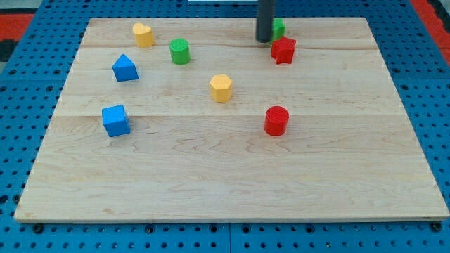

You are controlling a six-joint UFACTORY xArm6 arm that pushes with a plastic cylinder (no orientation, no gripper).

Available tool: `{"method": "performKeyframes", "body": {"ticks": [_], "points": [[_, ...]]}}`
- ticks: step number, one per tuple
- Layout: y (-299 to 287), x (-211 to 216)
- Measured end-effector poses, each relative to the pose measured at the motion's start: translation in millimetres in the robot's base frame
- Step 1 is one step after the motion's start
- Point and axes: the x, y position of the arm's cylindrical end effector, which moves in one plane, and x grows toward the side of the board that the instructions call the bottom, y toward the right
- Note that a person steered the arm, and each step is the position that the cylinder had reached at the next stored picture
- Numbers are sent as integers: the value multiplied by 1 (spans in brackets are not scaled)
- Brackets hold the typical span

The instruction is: Put the red star on top of the red circle

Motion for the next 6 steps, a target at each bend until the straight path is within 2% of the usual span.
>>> {"method": "performKeyframes", "body": {"ticks": [1, 2, 5, 6], "points": [[21, 30], [3, 57], [49, 59], [51, 81]]}}
